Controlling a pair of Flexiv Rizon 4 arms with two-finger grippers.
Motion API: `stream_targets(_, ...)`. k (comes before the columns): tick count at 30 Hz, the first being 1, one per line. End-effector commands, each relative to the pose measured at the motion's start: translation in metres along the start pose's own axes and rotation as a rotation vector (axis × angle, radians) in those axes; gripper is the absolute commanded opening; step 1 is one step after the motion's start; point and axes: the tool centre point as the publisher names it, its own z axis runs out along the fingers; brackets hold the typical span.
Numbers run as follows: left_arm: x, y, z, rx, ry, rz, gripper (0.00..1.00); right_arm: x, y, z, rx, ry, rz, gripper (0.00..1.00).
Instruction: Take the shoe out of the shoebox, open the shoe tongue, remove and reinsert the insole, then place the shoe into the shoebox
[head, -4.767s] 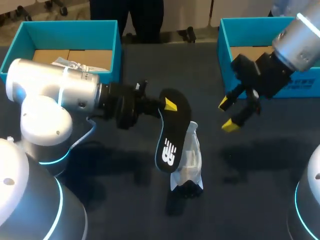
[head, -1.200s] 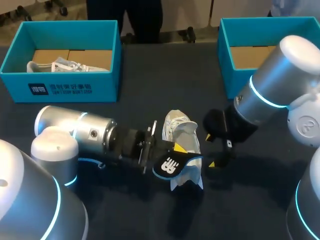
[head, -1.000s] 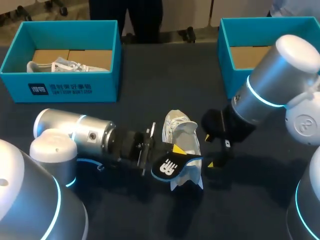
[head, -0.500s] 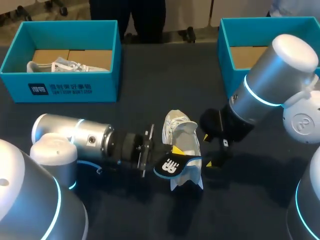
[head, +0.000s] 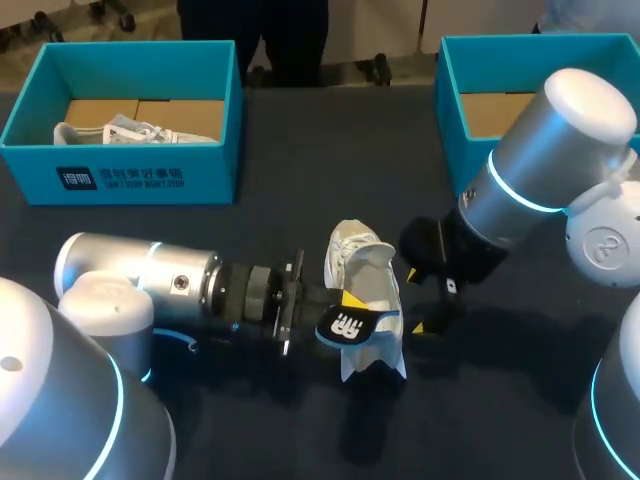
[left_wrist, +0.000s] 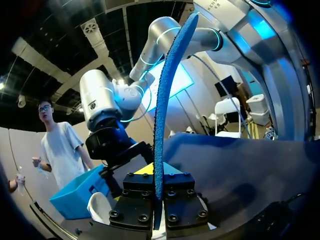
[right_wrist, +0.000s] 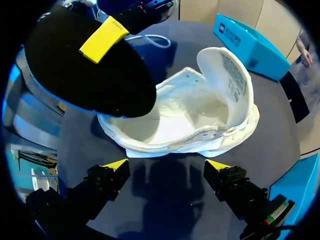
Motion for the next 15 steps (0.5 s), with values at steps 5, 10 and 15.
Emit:
stream_targets(5,-0.002,0.012,0.010,-0.001,-0.019,-0.008,0.00,0.000,0.001,0.002,0.002,-0.001,0.000,1.00)
stream_targets(10,-0.001,0.017,0.017,-0.005,-0.017,0.002,0.00,0.000,0.001,0.002,0.002,-0.001,0.000,1.00)
stream_targets(15,-0.003,0.026,0.023,-0.012,-0.020,0.001,0.00,0.000,0.001,0.002,0.002,-0.001,0.000,1.00)
